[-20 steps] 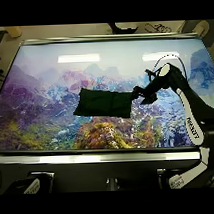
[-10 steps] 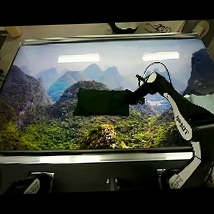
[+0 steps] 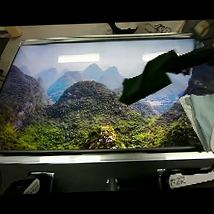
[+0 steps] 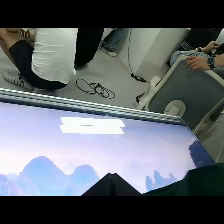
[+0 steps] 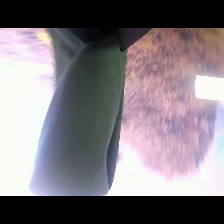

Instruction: Fold the shirts.

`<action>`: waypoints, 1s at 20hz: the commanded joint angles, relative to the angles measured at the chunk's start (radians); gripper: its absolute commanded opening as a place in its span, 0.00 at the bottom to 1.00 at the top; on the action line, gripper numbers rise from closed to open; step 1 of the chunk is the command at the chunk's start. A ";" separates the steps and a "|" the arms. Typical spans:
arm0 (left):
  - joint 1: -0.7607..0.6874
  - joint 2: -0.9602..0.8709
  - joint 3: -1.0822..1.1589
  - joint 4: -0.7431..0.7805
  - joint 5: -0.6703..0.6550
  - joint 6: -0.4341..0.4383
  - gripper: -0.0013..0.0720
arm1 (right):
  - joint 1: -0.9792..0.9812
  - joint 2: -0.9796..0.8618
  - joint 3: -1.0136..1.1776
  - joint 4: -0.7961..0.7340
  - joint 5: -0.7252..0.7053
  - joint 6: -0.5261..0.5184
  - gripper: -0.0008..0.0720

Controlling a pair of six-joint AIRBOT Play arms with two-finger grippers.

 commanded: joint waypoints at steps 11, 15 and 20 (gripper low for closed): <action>-0.002 -0.011 0.000 -0.012 0.000 0.000 0.06 | -0.527 0.046 0.097 -0.226 -0.096 -0.076 0.04; -0.012 -0.011 0.000 -0.011 0.001 0.005 0.06 | -0.619 0.056 0.123 -0.286 0.000 -0.048 0.04; -0.012 -0.011 0.000 -0.011 0.001 0.008 0.06 | -0.720 0.090 0.065 -0.468 0.244 0.041 0.04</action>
